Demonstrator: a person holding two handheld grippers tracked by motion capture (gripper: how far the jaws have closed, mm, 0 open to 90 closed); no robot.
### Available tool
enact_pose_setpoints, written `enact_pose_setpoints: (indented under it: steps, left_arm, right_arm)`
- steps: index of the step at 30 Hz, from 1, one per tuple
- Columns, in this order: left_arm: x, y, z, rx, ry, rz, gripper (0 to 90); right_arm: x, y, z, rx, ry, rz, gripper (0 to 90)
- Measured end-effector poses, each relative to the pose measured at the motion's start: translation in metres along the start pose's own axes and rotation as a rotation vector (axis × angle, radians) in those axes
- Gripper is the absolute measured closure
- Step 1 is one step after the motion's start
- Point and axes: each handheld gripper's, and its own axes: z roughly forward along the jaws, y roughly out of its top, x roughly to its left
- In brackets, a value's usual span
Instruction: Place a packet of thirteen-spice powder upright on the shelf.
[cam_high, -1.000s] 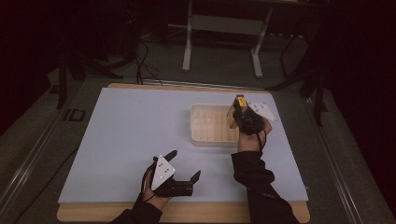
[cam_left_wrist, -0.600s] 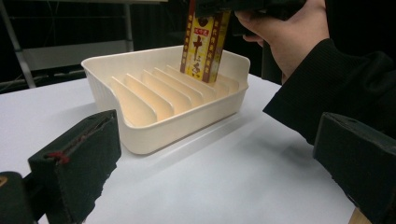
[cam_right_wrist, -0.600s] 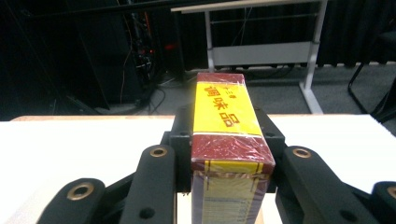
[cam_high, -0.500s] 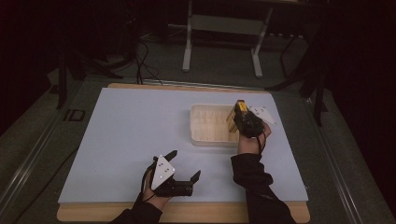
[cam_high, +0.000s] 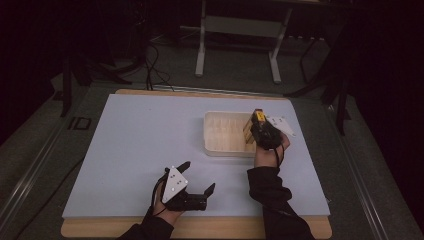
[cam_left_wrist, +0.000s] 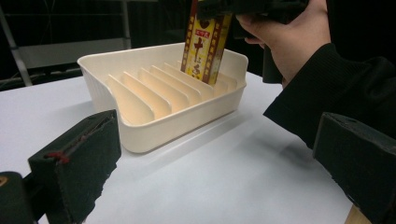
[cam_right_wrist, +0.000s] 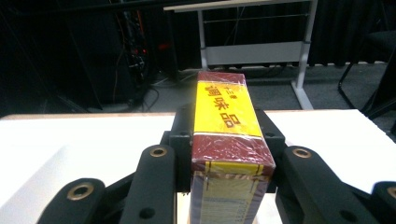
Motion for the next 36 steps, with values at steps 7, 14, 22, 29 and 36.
enact_pose_setpoints:
  steps: [7, 14, 22, 29, 36]
  left_arm:
    - [0.000, 0.000, 0.001, 0.002, -0.001, -0.003, 1.8]
    - [0.000, 0.000, 0.001, 0.003, -0.002, -0.007, 1.8]
    - [0.000, 0.000, 0.001, 0.003, 0.001, -0.006, 1.8]
    - [0.000, 0.000, 0.001, 0.004, -0.002, -0.009, 1.9]
    - [0.000, 0.000, 0.001, 0.005, -0.003, -0.007, 1.8]
  right_arm:
    - [0.007, -0.009, 0.007, 0.016, -0.009, -0.013, 68.0]
    - [0.010, -0.019, 0.013, 0.028, -0.032, -0.014, 67.8]
    - [0.016, -0.026, 0.016, 0.036, -0.044, -0.051, 67.2]
    - [0.018, -0.035, 0.020, 0.073, -0.055, -0.065, 67.0]
    - [0.015, -0.041, 0.020, 0.086, -0.035, -0.053, 64.4]
